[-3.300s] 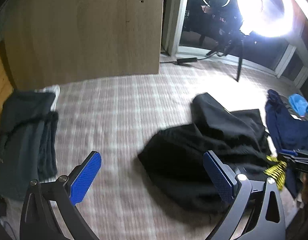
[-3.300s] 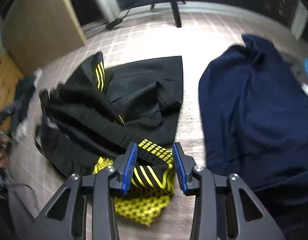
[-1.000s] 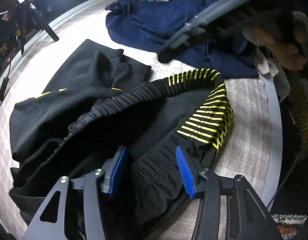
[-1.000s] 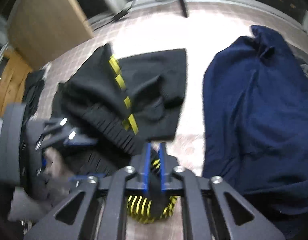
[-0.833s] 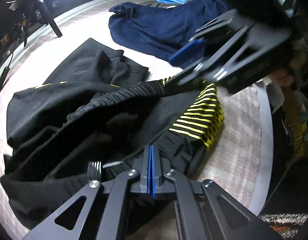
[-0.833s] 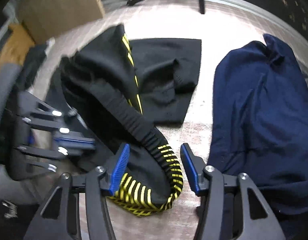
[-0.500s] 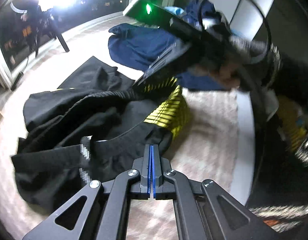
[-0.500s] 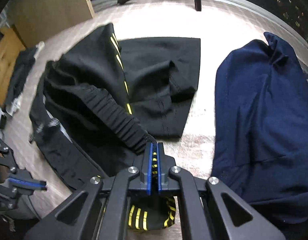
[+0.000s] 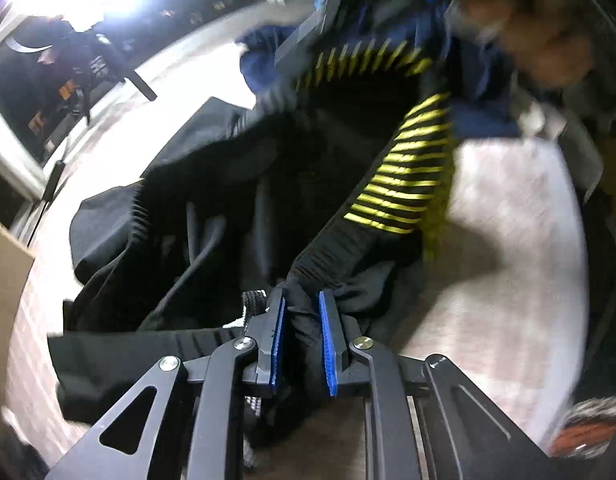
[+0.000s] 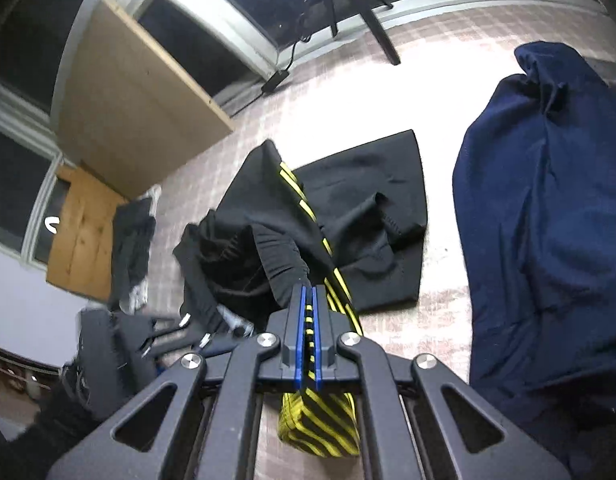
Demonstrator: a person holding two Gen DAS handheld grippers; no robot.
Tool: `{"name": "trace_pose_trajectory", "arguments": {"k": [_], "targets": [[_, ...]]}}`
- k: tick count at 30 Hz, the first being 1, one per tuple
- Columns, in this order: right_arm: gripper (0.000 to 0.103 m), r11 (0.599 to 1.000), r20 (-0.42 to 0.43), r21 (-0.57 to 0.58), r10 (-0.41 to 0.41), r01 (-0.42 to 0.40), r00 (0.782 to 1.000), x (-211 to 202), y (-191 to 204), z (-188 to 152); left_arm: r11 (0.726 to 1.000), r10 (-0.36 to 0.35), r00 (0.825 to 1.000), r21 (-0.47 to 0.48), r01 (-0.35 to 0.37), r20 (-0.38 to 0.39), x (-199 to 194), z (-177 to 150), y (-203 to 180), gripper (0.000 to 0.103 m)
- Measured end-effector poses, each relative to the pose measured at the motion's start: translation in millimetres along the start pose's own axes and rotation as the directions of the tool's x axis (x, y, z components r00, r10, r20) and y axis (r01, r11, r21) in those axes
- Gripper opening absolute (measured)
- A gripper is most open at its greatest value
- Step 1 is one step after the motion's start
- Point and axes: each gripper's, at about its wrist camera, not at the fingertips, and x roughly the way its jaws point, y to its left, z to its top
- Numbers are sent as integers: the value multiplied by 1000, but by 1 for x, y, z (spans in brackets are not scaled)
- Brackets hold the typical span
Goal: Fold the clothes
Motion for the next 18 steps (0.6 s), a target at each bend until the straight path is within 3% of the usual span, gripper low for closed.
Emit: {"name": "trace_pose_trajectory", "arguments": {"k": [4,5,7,9,11,12,15,18], "targets": [[3,994,-4,99,45,-44,999,6,-24,0,999,-42,997,7,42,63,-36,-16,-24,13],[5,995,-19,101,15,-13,1000,7,-28,-3,998,-58,997,15,57,56,-38,-20,-29,14],[7,989,-45,46,-137,139,989,5,-27,-12,998,-63,997,20,63,34,-36,-24,-34,14],[17,973,-52,-2,-229,229,972,-3,-22,-26,997,-77,997,20,77,22,-35,-27,-39,14],[37,976,-47,-11,-219,219,975,-17,-13,-45,997,-71,997,33,70,17,-36,-30,-46,14],[41,979,-49,-11,-203,203,978,-20,-10,-53,997,-71,997,42,70,8,-34,-31,-49,14],[42,984,-86,9,-174,176,981,-18,-4,-69,995,-70,997,69,71,-19,-28,-35,-60,14],[39,963,-154,11,-264,269,952,7,-8,-75,992,-62,997,107,67,-51,-24,-41,-71,15]]}}
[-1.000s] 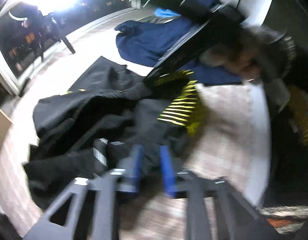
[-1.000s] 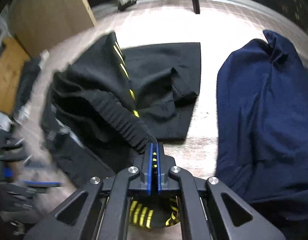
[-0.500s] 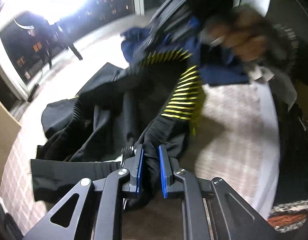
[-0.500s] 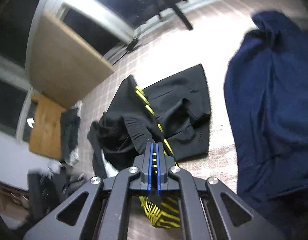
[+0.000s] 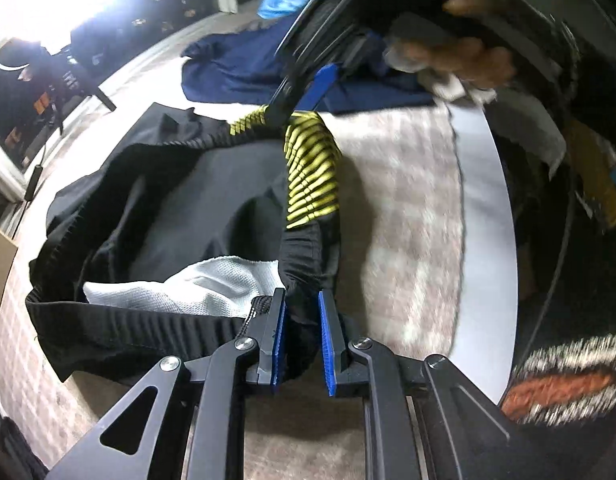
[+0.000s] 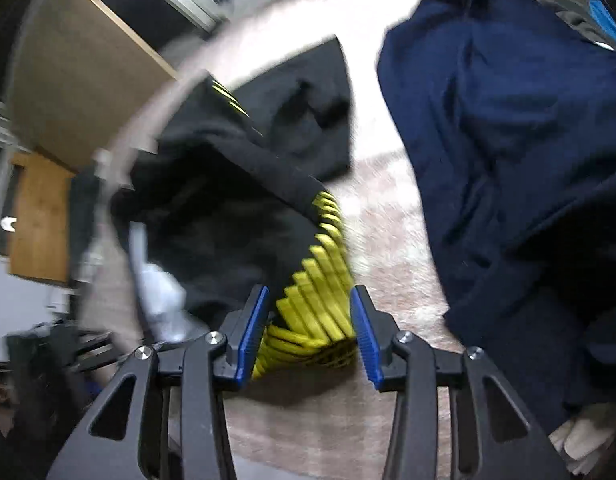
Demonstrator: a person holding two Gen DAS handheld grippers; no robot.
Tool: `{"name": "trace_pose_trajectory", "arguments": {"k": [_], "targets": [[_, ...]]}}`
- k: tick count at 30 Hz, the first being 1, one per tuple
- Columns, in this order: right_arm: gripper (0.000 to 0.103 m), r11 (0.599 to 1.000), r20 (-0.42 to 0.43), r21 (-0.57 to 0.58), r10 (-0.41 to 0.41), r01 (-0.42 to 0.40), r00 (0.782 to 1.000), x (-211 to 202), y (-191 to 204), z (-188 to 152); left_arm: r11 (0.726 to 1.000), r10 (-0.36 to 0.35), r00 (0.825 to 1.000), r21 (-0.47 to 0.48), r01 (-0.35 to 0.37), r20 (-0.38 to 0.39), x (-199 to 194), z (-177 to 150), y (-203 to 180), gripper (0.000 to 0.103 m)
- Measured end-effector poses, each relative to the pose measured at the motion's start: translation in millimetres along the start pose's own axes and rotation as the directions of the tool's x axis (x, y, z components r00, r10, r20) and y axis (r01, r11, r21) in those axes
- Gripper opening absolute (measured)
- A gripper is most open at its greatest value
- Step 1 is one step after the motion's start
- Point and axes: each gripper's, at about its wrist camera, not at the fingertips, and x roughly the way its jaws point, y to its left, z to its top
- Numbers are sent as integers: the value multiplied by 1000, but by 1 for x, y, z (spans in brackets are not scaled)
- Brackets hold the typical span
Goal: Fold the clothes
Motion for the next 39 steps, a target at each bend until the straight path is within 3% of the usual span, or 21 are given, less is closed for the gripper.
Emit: {"name": "trace_pose_trajectory", "arguments": {"k": [1,2,5,6,8,10,12,15,16,17,18,19,20,21,23,24,25,29,32,39], "targets": [[19,1000,-12,-5,-16,16,1000,8,0,-2,1000,8,1000,9,-8,-7,1,-1,-2,15],[5,1000,-12,4,19,-19,1000,11,-3,-5,1000,10,1000,7,-10,-11,0,0,-2,19],[4,978,34,56,198,-200,980,10,-16,-17,997,-39,999,-67,40,11,-12,7,7,27],[4,958,64,67,275,-279,959,6,-22,-21,993,-60,997,-95,63,39,-18,12,11,30],[4,909,133,87,394,-407,910,-3,-34,-28,988,-85,990,-119,99,113,-29,25,17,53],[4,857,180,98,485,-506,856,-8,-43,-33,987,-93,985,-121,110,142,-24,39,18,61],[4,806,217,97,556,-584,802,-13,-48,-39,978,-139,981,-137,158,139,-9,52,21,61],[4,798,242,51,574,-601,782,-21,-45,-43,951,-227,965,-182,248,132,10,67,23,56],[4,787,252,39,588,-615,768,-24,-47,-46,947,-233,963,-195,256,134,13,69,22,46],[4,777,262,28,602,-629,754,-26,-47,-47,944,-228,964,-211,254,136,15,70,21,28],[4,775,272,17,604,-631,749,-29,-47,-49,941,-223,965,-226,250,140,16,71,20,19],[4,788,279,12,589,-616,758,-31,-47,-49,941,-210,966,-238,242,153,14,71,17,12],[5,805,277,12,567,-593,776,-32,-46,-48,946,-181,968,-237,220,173,9,70,12,13],[6,833,264,17,530,-553,806,-33,-47,-46,959,-145,972,-215,185,187,4,70,4,14],[29,916,209,53,379,-398,901,-35,-47,-40,978,-81,974,-172,119,213,-3,69,-13,13],[32,950,195,70,285,-304,938,-38,-46,-40,982,-70,973,-156,105,219,-3,69,-21,13],[33,970,189,77,215,-233,958,-42,-45,-41,986,-56,973,-139,89,225,-3,69,-30,13],[33,984,174,-19,179,-179,968,-66,-23,-50,996,-2,971,-82,22,240,6,65,-60,13],[33,983,100,-109,158,-147,982,-65,0,-55,998,19,969,-57,-5,245,12,62,-76,13],[35,961,-24,-278,-16,9,1000,-41,29,-65,997,73,957,-51,-61,281,12,55,-94,13]]}}
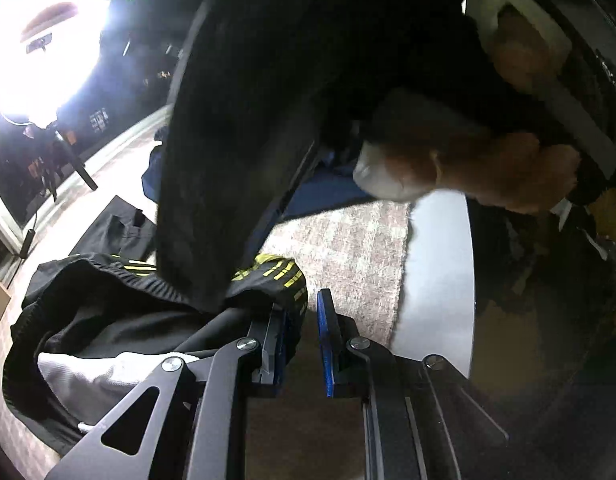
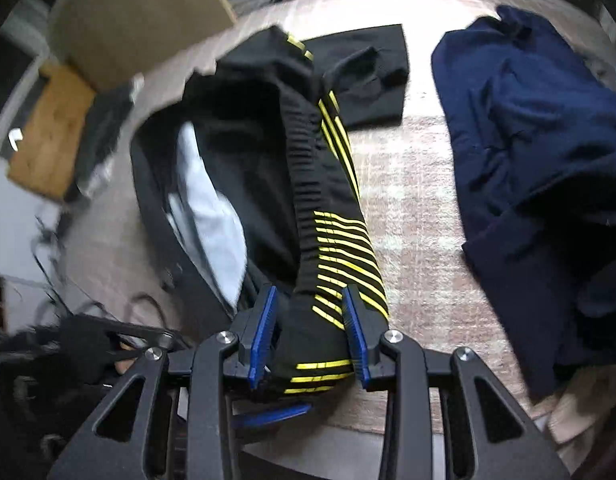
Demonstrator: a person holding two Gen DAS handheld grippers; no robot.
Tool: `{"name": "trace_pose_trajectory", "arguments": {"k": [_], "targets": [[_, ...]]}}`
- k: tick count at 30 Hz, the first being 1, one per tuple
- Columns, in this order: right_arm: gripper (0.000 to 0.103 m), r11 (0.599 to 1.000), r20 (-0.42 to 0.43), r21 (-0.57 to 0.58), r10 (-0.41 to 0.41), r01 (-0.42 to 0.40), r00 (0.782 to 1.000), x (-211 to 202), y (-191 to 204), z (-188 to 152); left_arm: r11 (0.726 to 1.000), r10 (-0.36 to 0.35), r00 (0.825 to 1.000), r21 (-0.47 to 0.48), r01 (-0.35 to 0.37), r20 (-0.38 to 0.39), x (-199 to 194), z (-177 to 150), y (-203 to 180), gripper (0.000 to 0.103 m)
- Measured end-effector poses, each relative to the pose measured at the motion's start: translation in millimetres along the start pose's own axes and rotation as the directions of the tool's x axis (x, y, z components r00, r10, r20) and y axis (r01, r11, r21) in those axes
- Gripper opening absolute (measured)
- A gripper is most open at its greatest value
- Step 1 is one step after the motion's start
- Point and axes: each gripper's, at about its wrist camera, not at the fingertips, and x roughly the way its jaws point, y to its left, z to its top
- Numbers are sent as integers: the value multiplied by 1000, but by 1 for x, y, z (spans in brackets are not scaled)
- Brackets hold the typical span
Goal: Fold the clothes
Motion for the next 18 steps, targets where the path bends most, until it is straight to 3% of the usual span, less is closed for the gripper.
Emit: {"name": "trace_pose_trajectory", "arguments": {"k": [2,4,6,9,12,16,18], "targets": [[41,996,-20,-47,-72,71,997,5,6,-2,1000,3,1000,-17,-2,12,-3,-1,1,13],[41,992,-28,-71,-106,104,994,8,8,-3,999,-8,1000,-38,8,11,-3,-2,3,13],[32,988,-31,-72,-138,136,990,10,5,-4,999,-3,1000,-49,4,16,-5,-3,4,13],[14,994,-39,-20,-111,110,993,10,-8,-4,998,1,1000,-57,0,12,-10,-6,8,13],[8,994,2,28,-106,106,994,3,-20,-5,997,-6,1000,-73,6,-8,-18,-11,13,14],[7,993,80,97,-76,68,994,-15,-35,-7,985,6,1000,-172,-10,-23,-63,-30,47,35],[7,992,108,116,-71,58,992,-21,-39,-8,970,98,994,-219,-105,-40,-86,-45,76,41]]}}
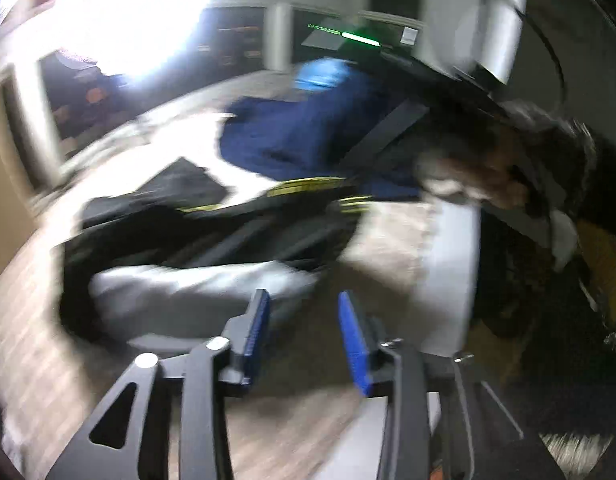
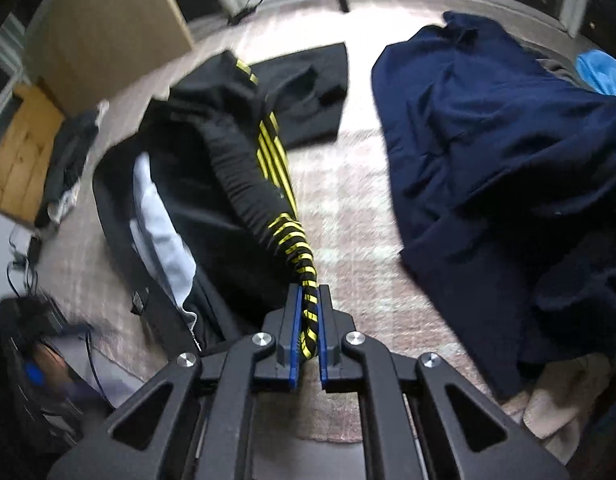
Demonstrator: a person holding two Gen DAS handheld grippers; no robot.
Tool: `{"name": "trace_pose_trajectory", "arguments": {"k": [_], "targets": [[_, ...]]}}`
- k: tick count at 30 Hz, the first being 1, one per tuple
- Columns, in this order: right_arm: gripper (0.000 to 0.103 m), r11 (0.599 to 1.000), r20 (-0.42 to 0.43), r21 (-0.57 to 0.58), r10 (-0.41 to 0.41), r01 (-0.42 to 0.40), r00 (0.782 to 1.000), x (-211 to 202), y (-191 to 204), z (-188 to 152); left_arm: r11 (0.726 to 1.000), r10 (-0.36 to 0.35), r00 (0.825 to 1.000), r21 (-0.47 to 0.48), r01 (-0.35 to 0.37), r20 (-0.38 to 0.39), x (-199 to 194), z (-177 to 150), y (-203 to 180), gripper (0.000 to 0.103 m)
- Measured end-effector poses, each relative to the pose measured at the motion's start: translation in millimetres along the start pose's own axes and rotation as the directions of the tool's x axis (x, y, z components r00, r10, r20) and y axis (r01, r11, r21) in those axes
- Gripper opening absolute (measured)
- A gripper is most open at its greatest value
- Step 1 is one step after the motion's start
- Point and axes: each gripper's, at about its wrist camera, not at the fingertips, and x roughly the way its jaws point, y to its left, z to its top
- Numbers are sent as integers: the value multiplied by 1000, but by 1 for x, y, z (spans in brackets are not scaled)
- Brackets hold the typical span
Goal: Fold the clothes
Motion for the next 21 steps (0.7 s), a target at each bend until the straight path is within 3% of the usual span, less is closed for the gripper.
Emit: {"name": "trace_pose_trajectory", "arguments": {"k": [1,3,5,7,10,12,13,14,15,18,21], "targets": [[7,1000,9,13,8,-8,1000,-1,0,1,997,70,998,-26,-70,-7,-7,-4,21,44],[7,999,19,33,20,-20,1000,-1,-3,2,970,221,973,-92,-226,-58,-10,-9,71,42],[7,999,21,39,24,-24,1000,2,-1,0,942,278,954,-161,-294,-113,-3,-8,112,42],[7,999,20,39,21,-22,1000,7,3,-2,929,298,942,-178,-323,-154,9,-4,138,45],[7,999,24,33,16,-16,1000,6,9,4,947,275,934,-105,-304,-226,40,2,148,57],[7,1000,32,24,6,-7,999,3,11,5,952,273,922,-58,-299,-274,62,1,153,55],[7,1000,37,18,-2,1,999,1,12,6,951,279,914,-47,-306,-296,69,0,156,34],[7,1000,42,12,-10,9,999,-1,12,6,946,290,901,-44,-320,-323,74,-2,160,2],[7,1000,49,7,-17,17,999,-3,12,7,943,294,894,-51,-330,-339,76,-3,165,4],[7,999,80,1,-44,44,996,-14,12,12,936,282,914,-124,-328,-291,50,2,179,3],[6,998,149,-4,-63,65,987,-39,15,30,925,301,929,-172,-340,-216,1,25,192,3]]}}
